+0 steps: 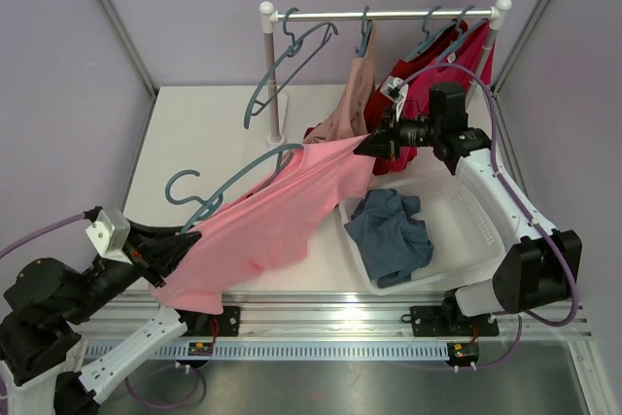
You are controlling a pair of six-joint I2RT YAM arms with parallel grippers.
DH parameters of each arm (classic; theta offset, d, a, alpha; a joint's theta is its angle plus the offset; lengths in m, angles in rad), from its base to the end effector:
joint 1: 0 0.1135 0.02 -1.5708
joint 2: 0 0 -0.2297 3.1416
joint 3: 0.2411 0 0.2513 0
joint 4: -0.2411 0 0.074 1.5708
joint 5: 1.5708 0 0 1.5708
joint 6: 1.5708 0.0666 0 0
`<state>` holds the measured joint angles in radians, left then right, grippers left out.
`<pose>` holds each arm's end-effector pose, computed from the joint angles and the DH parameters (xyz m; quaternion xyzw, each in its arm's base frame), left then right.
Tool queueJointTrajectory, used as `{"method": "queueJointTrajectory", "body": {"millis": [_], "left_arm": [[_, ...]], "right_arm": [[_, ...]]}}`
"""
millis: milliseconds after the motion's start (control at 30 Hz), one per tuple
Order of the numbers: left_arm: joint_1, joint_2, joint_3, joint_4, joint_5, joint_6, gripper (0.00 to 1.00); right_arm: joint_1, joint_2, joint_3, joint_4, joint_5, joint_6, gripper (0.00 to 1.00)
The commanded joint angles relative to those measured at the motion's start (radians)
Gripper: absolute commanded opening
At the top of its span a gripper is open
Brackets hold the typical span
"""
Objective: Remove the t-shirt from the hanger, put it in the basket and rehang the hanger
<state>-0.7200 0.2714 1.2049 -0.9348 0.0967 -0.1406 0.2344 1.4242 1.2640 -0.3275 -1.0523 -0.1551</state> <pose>0.0228 -0.0286 0.4067 0.2346 0.6675 -0.3255 0.6272 0.3090 0.1332 0.3109 -0.3974 0.6769 0.4477 0.4283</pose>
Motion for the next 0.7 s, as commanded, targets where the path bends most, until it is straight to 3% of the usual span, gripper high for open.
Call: {"method": "queueJointTrajectory", "body": {"millis": [0,467,600,667], "left_arm": [[-0.021,-0.043,0.094,0.128,-0.052,-0.004,0.00],[-0.110,-0.127,0.073,0.168,-0.155,-0.039,0.00],[-0.114,-0.104,0.038,0.218,-0.161,-0.037,0.00],[-0.116,-0.080,-0.034,0.273,-0.143,-0.047,0.00]], "right_arm": [[-0.073,0.016,0.037,0.039,0.192,-0.017,0.00],[-0.075,0.035,0.038,0.061,0.259,0.009,0.00],[-0.064,0.044,0.028,0.041,0.113,-0.032,0.00],[0.011,0.041,0.031,-0.027,0.092,-0.128,0.00]]}}
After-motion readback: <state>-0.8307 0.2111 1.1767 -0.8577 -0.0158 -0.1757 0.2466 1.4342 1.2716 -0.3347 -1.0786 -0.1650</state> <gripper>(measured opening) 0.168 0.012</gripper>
